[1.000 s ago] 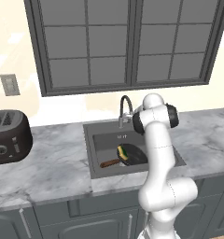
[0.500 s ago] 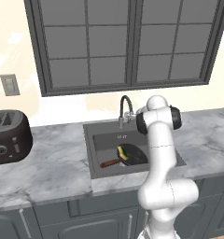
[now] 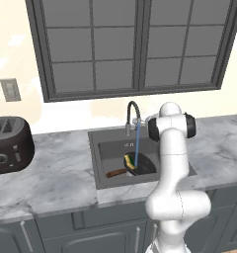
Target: Pick the pan and sponge and place them into the sink. Then turn on the water.
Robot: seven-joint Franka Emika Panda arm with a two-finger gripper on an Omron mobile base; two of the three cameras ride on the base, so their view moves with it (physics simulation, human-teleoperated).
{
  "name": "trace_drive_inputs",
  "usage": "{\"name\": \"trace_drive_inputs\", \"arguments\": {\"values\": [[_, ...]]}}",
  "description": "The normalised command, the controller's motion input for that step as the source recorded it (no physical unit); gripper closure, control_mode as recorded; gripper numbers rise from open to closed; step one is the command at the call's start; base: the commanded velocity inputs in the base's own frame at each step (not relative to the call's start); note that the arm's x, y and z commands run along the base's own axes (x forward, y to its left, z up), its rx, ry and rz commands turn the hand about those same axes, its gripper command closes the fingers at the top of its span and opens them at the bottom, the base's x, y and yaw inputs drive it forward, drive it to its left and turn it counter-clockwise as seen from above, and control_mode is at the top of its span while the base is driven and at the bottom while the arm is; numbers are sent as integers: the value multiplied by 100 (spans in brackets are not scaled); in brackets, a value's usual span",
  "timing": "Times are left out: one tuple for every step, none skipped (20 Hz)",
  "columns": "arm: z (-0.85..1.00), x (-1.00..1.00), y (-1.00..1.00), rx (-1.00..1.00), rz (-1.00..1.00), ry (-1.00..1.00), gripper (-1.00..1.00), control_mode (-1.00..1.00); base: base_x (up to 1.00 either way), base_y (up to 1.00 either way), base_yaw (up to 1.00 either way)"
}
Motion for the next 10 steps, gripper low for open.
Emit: {"name": "trace_drive_inputs", "arguments": {"values": [[-62, -7, -15, -2, -20, -9, 100, -100, 0, 0, 0], [-57, -6, -9, -4, -21, -9, 100, -100, 0, 0, 0], [-56, -6, -10, -5, -20, -8, 100, -100, 0, 0, 0], [-55, -6, -10, -5, -20, -7, 100, -100, 0, 0, 0], [-55, -7, -13, -6, -18, -5, 100, -100, 0, 0, 0], [7, -11, -32, 8, -13, 5, 100, -100, 0, 0, 0], [40, -15, -30, 12, -11, 4, 100, -100, 0, 0, 0], [43, -16, -33, 12, -10, 3, 100, -100, 0, 0, 0], [47, -14, -36, 10, -9, 3, 100, -100, 0, 0, 0], [49, -14, -36, 10, -9, 2, 100, -100, 0, 0, 0]]}}
